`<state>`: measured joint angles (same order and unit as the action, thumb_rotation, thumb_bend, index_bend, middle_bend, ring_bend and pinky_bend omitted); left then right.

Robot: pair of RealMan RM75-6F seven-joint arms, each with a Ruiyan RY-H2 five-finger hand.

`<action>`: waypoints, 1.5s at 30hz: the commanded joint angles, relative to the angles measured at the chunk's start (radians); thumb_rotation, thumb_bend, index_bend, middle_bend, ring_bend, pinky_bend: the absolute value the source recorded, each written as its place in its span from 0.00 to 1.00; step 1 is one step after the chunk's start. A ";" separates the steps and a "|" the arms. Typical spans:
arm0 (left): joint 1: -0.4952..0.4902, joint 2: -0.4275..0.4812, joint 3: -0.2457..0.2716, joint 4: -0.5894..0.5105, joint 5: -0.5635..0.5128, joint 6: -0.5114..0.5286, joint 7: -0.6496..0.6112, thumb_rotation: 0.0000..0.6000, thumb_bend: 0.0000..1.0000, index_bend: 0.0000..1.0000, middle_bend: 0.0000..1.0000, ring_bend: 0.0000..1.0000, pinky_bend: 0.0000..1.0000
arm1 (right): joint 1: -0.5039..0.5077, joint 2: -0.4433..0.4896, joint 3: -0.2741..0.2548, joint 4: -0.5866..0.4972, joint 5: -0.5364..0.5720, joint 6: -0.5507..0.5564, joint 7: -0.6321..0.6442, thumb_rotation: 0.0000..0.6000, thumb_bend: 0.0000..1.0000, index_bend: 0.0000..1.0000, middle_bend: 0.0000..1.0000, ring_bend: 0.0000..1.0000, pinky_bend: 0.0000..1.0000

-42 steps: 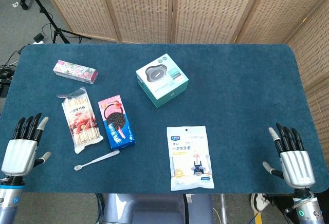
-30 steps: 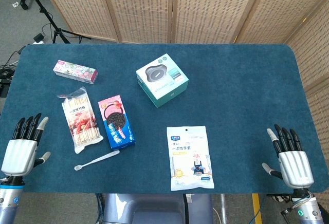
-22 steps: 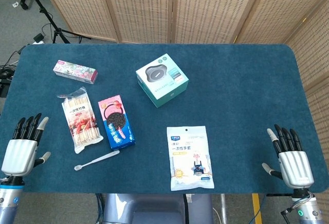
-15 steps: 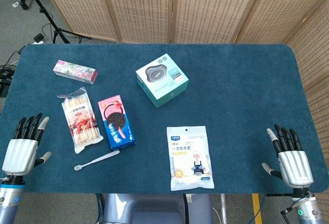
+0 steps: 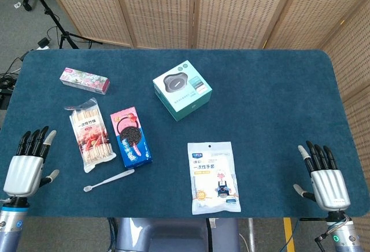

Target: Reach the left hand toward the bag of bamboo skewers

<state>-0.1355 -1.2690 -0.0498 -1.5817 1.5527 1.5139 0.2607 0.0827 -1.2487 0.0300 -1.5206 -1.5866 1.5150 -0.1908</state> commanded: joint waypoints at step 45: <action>-0.492 0.382 0.003 -0.183 -0.369 -1.038 -0.398 1.00 0.66 0.00 0.75 0.86 0.75 | -0.001 0.002 0.004 -0.001 -0.005 0.009 0.012 1.00 0.00 0.00 0.00 0.00 0.00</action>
<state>-0.5927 -0.9131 -0.0549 -1.7623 1.2182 0.5179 -0.1176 0.0821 -1.2466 0.0342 -1.5219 -1.5909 1.5234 -0.1785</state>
